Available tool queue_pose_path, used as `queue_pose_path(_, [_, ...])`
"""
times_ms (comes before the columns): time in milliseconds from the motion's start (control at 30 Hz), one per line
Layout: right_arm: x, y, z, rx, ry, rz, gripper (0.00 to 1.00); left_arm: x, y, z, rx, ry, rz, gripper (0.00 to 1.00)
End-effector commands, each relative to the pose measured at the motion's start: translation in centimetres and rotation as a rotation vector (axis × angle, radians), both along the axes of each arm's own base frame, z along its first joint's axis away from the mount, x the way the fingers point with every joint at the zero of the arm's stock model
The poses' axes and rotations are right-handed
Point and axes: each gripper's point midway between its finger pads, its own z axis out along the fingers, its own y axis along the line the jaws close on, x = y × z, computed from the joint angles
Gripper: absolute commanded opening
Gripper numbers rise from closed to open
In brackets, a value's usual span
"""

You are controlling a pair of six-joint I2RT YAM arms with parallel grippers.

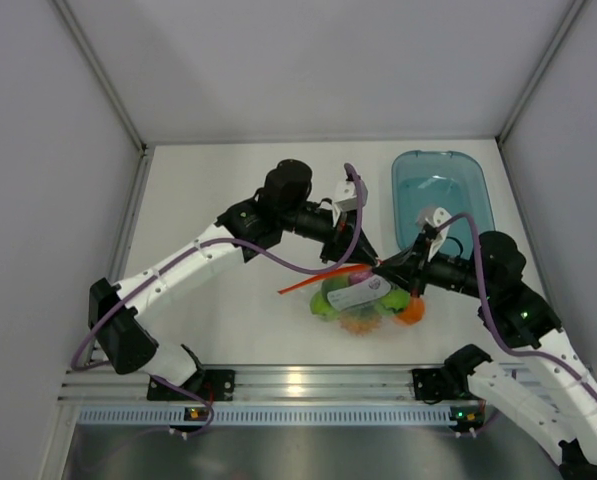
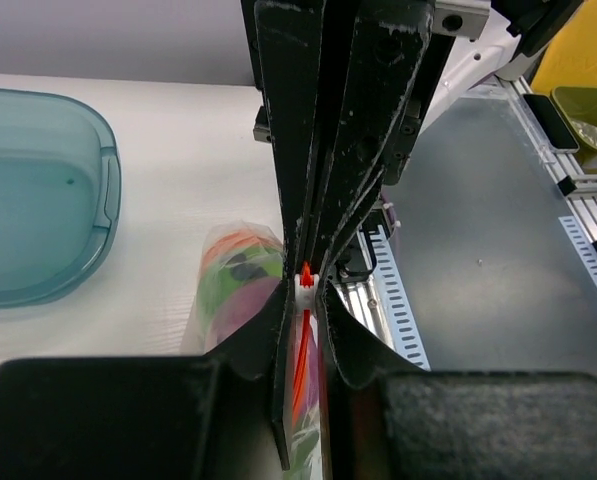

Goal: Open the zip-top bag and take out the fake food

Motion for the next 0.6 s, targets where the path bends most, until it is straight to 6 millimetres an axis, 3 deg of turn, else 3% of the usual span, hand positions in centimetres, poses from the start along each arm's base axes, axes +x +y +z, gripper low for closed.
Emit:
queue_pose_path(0, [0.3,-0.4,3.6,0.084,-0.113,-0.053,0.00,-0.3,0.2,-0.4,-0.027,-0.055,-0.016,0.00])
queue_pose_path(67, [0.1,-0.7,3.7,0.091,-0.113,-0.061,0.00,-0.4,0.8,-0.5,-0.030,-0.083,0.001,0.00])
queue_pose_path(233, [-0.5,-1.3,4.2,0.105,-0.126,-0.078,0.00,-0.3,2.2,-2.9,0.003,-0.119,0.045,0.00])
queue_pose_path(567, [-3.2,-3.7,7.6,0.143,-0.219,-0.113,0.00,0.7,7.7,-5.4,0.035,-0.119,0.207,0.00])
